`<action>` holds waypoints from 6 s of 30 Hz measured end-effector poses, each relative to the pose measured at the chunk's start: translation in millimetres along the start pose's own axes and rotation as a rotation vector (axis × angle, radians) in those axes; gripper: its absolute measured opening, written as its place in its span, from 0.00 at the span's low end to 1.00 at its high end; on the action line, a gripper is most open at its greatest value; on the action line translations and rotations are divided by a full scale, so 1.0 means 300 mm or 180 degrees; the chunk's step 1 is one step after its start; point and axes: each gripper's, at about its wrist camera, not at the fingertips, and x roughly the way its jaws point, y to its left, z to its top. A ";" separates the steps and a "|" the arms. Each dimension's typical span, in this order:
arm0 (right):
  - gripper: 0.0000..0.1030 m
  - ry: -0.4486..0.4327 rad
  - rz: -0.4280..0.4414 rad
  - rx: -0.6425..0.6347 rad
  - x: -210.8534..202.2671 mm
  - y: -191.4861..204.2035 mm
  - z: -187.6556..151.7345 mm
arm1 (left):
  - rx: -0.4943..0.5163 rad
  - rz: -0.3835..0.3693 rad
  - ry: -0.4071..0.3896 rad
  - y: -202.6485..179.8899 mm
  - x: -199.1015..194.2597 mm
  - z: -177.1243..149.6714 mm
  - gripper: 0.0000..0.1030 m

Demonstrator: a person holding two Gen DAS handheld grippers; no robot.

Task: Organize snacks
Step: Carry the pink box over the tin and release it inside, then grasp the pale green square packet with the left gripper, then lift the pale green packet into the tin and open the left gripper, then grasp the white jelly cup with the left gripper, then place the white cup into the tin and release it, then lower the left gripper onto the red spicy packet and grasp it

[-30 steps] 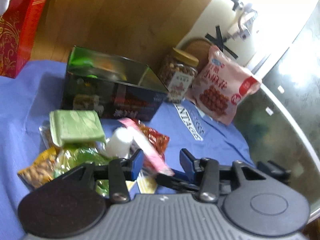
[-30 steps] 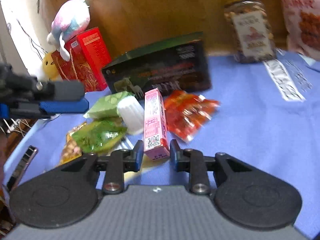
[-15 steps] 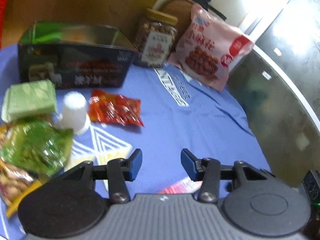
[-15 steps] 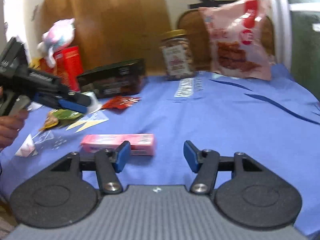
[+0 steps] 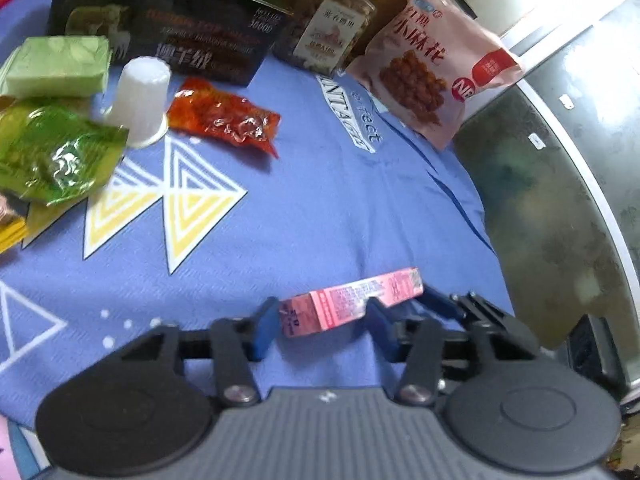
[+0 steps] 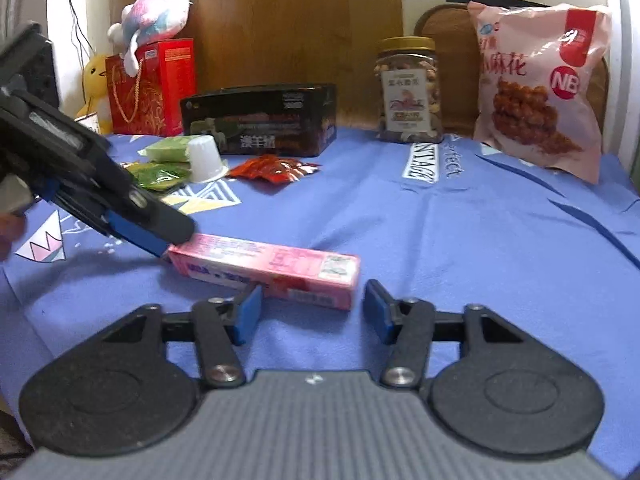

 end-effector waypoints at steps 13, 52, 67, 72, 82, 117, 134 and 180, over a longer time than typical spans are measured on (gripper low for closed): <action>0.36 -0.0420 0.0079 -0.0024 0.123 0.124 0.241 | 0.0150 0.0182 -0.0714 0.068 -0.260 0.261 0.38; 0.37 -0.0001 0.1106 0.0104 0.422 0.391 0.379 | -0.0664 0.0366 -0.1127 0.519 -0.351 0.344 0.44; 0.39 0.0313 0.0851 0.0354 0.595 0.366 0.383 | -0.0575 0.0280 -0.0805 0.519 -0.235 0.345 0.20; 0.36 -0.0018 0.0779 0.0115 0.497 0.413 0.388 | -0.0316 0.0307 -0.0998 0.430 -0.315 0.330 0.20; 0.36 -0.0451 0.0558 0.0115 0.390 0.320 0.500 | 0.0040 0.0214 -0.1171 0.243 -0.328 0.473 0.20; 0.39 -0.0050 0.0604 0.0828 0.399 0.095 0.266 | 0.1223 0.1154 -0.0865 0.057 -0.039 0.348 0.48; 0.40 -0.0290 0.1151 0.1096 0.300 0.092 0.227 | -0.0154 0.0001 -0.0708 0.232 -0.182 0.402 0.30; 0.29 0.0266 0.0612 0.2377 0.316 -0.022 0.192 | 0.0231 0.0427 -0.0365 0.167 0.066 0.409 0.40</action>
